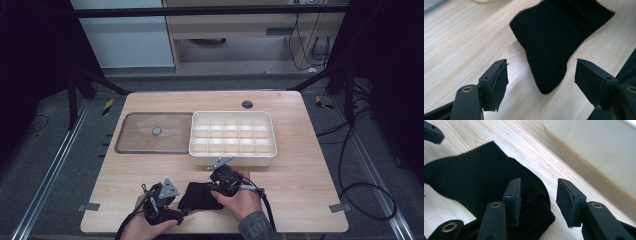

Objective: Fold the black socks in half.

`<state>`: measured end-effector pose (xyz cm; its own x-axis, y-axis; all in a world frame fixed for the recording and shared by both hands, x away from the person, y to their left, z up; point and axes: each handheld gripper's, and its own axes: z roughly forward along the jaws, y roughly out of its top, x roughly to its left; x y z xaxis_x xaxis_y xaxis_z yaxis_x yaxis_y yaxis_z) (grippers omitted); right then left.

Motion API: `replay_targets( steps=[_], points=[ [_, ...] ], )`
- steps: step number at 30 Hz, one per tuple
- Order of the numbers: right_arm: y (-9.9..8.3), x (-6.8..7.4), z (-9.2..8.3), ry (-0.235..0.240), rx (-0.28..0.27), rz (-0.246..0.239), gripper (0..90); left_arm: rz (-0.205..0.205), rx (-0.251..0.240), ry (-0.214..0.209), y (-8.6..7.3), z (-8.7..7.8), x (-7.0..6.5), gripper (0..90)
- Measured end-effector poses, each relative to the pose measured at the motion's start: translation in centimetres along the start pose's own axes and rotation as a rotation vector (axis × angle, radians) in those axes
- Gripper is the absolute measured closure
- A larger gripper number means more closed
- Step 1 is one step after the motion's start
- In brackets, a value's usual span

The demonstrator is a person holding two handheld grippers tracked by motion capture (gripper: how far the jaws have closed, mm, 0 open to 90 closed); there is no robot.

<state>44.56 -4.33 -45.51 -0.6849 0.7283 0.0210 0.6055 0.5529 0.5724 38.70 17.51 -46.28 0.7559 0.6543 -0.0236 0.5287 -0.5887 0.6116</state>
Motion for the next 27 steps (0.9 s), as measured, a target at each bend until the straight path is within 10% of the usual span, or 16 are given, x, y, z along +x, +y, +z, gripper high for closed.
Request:
replay_targets(
  steps=[27],
  points=[
    [-2.2, 0.2, -0.3, 0.046, 0.034, -0.005, 51.5, 0.025, 0.095, -0.024, 0.7, 1.9, 0.2, 79.9]
  ],
)
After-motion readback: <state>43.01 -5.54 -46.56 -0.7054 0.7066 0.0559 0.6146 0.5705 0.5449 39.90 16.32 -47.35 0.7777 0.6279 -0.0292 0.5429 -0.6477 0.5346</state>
